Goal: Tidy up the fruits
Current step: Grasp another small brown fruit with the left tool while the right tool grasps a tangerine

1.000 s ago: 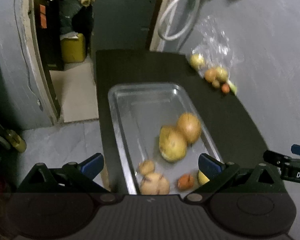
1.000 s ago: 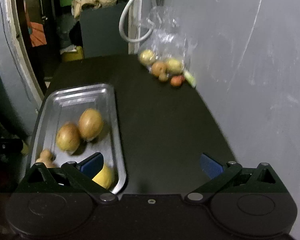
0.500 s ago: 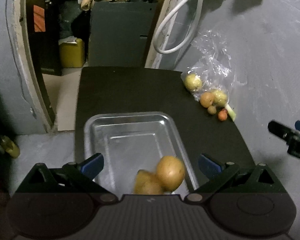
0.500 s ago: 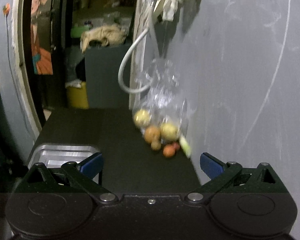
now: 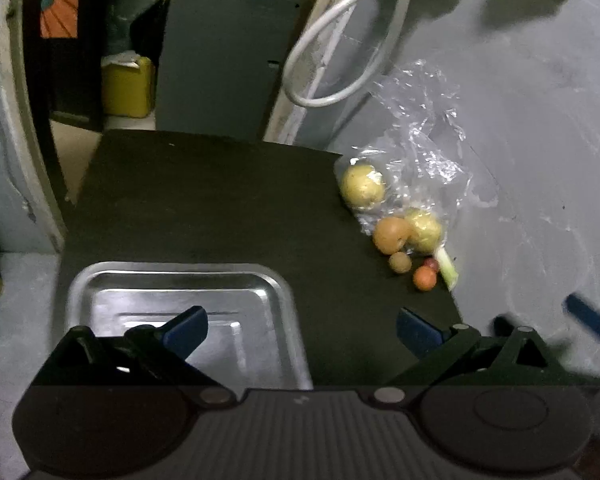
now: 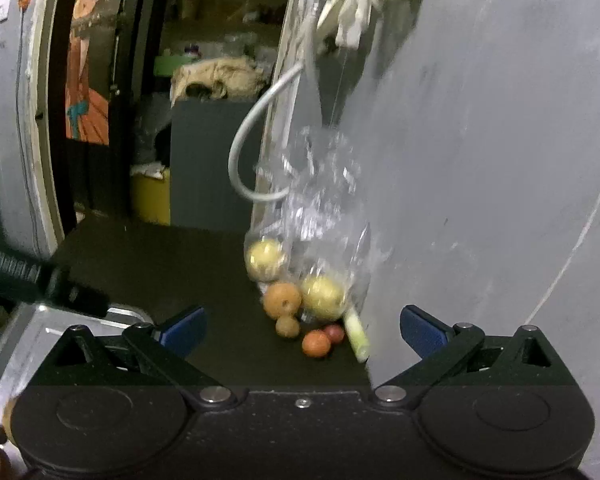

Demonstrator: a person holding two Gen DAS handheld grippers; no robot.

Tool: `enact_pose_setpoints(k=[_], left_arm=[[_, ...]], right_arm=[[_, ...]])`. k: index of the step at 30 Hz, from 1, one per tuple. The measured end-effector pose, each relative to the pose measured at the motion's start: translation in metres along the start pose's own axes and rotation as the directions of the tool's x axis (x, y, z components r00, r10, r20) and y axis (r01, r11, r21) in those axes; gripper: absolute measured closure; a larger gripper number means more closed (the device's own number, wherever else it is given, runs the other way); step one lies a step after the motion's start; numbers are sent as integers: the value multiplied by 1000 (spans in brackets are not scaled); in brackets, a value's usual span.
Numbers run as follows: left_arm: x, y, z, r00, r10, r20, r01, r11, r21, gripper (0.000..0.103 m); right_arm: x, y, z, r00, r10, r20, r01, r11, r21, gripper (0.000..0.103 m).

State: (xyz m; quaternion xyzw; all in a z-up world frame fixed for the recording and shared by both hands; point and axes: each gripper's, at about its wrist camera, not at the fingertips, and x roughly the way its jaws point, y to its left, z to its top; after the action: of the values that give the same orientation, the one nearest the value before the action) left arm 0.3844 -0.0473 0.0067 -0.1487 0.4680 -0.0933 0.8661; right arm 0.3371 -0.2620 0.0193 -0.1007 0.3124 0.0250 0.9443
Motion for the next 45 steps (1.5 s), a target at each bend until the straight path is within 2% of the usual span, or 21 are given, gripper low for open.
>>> enact_pose_setpoints(k=[9, 14, 18, 21, 29, 36, 38, 42, 45], left_arm=[[56, -38, 25, 998, -37, -46, 42, 994, 106, 1], [89, -53, 36, 989, -94, -114, 106, 989, 104, 1], [118, -66, 41, 979, -126, -163, 144, 984, 106, 1], [138, -74, 43, 974, -118, -192, 143, 982, 121, 1], [175, -90, 45, 968, -104, -226, 143, 977, 161, 2], [186, -94, 44, 972, -90, -217, 130, 975, 180, 19], [187, -94, 44, 973, -90, -215, 130, 975, 182, 25], [191, -98, 43, 971, -85, -222, 128, 973, 189, 43], [193, -100, 44, 972, -88, -219, 129, 974, 185, 49]], right_arm=[[64, -6, -28, 996, 13, -90, -7, 998, 62, 3], [92, 2, -38, 995, -56, -86, 52, 997, -56, 10], [113, 0, -43, 993, -60, -99, 52, 996, -75, 14], [127, 0, -46, 992, -71, -108, 62, 995, -81, 20], [148, -3, -52, 990, -77, -120, 66, 993, -93, 27], [147, -5, -54, 991, -61, -122, 53, 996, -73, 37], [147, -6, -54, 991, -57, -123, 49, 996, -69, 40], [148, -7, -53, 991, -54, -121, 47, 997, -59, 45], [149, -9, -51, 991, -49, -121, 43, 998, -51, 48]])
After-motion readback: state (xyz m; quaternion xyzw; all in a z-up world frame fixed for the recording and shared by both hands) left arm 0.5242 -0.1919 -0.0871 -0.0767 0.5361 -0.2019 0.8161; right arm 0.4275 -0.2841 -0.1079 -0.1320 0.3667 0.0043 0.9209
